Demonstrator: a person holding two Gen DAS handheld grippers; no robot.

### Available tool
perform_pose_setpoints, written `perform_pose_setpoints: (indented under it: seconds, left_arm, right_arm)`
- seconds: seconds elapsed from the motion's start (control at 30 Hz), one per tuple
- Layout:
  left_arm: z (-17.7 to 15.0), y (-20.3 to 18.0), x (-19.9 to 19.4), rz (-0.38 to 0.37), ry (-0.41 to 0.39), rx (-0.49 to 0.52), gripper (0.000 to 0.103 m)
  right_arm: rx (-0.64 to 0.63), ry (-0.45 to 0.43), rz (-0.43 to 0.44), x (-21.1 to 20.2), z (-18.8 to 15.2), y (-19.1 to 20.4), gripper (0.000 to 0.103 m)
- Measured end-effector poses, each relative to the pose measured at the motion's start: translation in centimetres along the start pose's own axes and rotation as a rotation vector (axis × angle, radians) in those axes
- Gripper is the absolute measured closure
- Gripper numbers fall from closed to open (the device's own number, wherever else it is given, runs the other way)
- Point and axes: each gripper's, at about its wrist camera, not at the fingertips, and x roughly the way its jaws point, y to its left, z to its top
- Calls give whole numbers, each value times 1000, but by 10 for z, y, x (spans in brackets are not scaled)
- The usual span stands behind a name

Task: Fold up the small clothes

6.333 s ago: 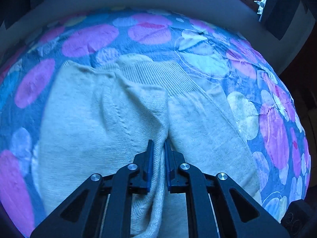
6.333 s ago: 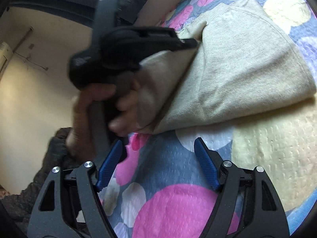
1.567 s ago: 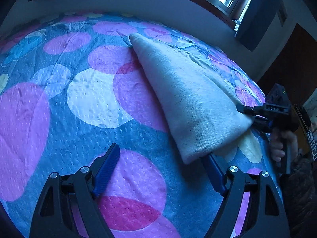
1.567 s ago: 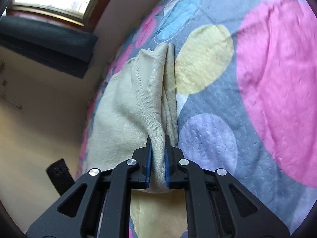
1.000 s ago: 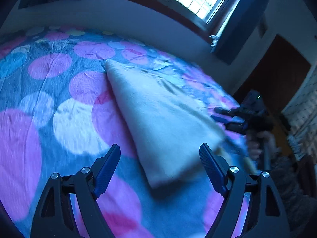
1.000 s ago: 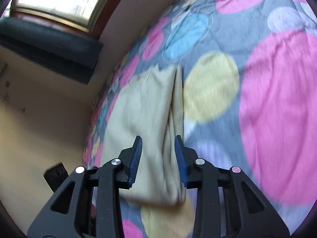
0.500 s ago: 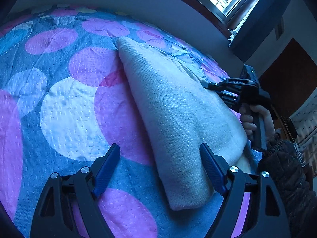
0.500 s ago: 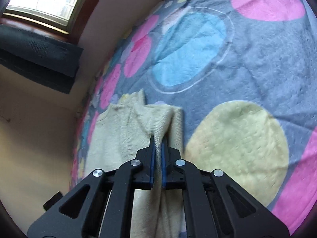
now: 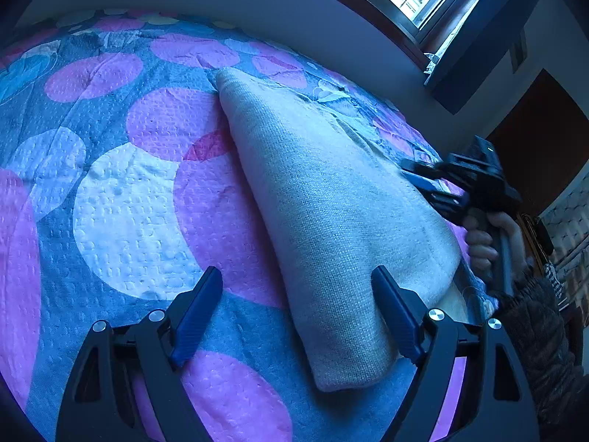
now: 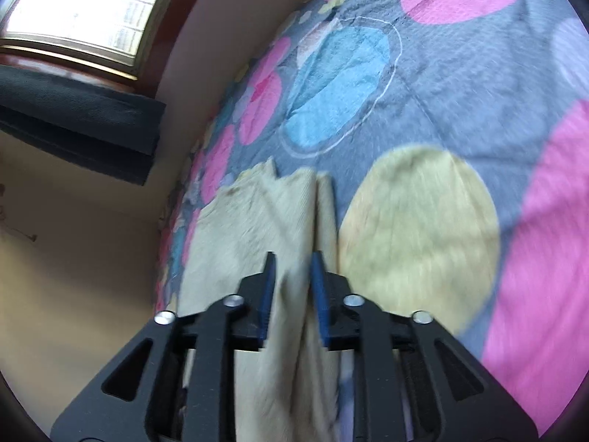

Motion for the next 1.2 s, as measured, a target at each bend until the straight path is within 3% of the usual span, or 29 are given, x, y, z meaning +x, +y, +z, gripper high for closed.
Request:
perform_pose_setpoints:
  seconds: [0.23, 0.47, 0.6, 0.7, 0.83, 0.93, 1.2]
  left_arm:
    - [-2, 0, 1, 2, -2, 1, 21]
    - [-2, 0, 1, 1, -3, 0, 21]
    - [-3, 0, 1, 0, -3, 0, 21]
    - [-3, 0, 1, 0, -3, 0, 21]
    - [-3, 0, 1, 1, -4, -1, 21]
    - [-3, 0, 1, 1, -4, -1, 21]
    - [-3, 0, 2, -3, -5, -5, 21]
  right_arm:
    - [-63, 31, 4, -29, -54, 16, 65]
    - [-113, 35, -70, -34, -93, 15, 64]
    - [-82, 20, -50, -34, -97, 5, 66]
    - [-90, 20, -49, -33, -97, 2, 68]
    - [-135, 20, -97, -29, -105, 1, 86]
    - [-117, 13, -72, -28, -106, -5, 91]
    - [-107, 3, -38, -30, -106, -15, 92]
